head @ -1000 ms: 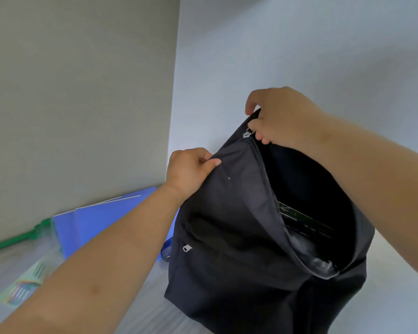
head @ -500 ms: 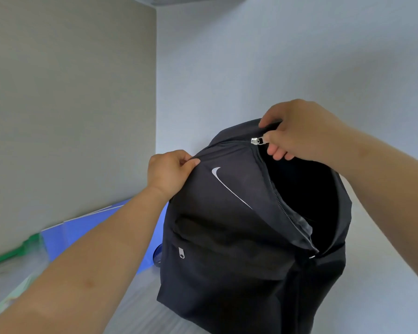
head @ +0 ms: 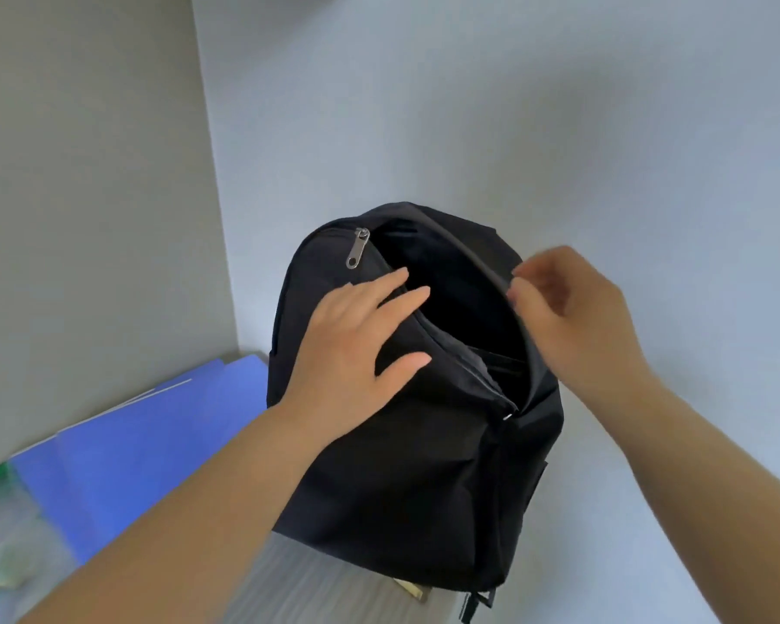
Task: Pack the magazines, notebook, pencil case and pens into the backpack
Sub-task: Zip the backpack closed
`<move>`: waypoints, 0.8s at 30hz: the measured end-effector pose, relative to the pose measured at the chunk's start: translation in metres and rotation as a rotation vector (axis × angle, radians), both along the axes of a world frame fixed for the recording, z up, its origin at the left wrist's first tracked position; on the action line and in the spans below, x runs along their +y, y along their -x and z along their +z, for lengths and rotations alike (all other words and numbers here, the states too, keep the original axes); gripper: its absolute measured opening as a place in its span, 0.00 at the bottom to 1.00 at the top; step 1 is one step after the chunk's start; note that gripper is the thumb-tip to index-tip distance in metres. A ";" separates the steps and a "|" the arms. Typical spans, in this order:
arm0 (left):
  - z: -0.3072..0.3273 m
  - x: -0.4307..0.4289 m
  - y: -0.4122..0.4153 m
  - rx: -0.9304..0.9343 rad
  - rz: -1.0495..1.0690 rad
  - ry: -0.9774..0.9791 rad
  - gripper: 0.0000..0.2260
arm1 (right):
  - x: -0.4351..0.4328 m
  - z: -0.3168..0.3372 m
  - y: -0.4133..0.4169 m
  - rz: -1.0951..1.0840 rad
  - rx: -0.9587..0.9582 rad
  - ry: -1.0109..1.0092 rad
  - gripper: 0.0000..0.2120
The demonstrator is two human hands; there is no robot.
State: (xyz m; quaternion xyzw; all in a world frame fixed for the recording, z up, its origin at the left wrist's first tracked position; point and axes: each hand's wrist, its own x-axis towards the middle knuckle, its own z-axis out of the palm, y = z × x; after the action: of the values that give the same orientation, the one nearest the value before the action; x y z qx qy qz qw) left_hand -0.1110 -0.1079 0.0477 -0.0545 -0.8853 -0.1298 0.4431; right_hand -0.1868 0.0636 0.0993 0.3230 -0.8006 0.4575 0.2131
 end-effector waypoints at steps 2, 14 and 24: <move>-0.010 0.011 0.005 -0.068 0.028 0.026 0.25 | 0.020 -0.040 0.007 -0.132 -0.101 0.006 0.08; -0.019 0.068 0.066 0.048 0.035 -0.244 0.11 | 0.044 -0.142 0.059 -0.268 -0.067 -0.468 0.15; -0.081 0.103 0.080 -0.360 0.375 0.151 0.13 | 0.043 -0.144 0.087 -0.009 0.340 -0.331 0.13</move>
State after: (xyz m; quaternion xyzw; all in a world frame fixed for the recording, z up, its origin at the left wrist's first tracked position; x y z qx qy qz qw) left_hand -0.1913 -0.0051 -0.0332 0.1012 -0.9517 0.0134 0.2895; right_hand -0.2739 0.1070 -0.0444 0.4222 -0.8188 0.2580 0.2910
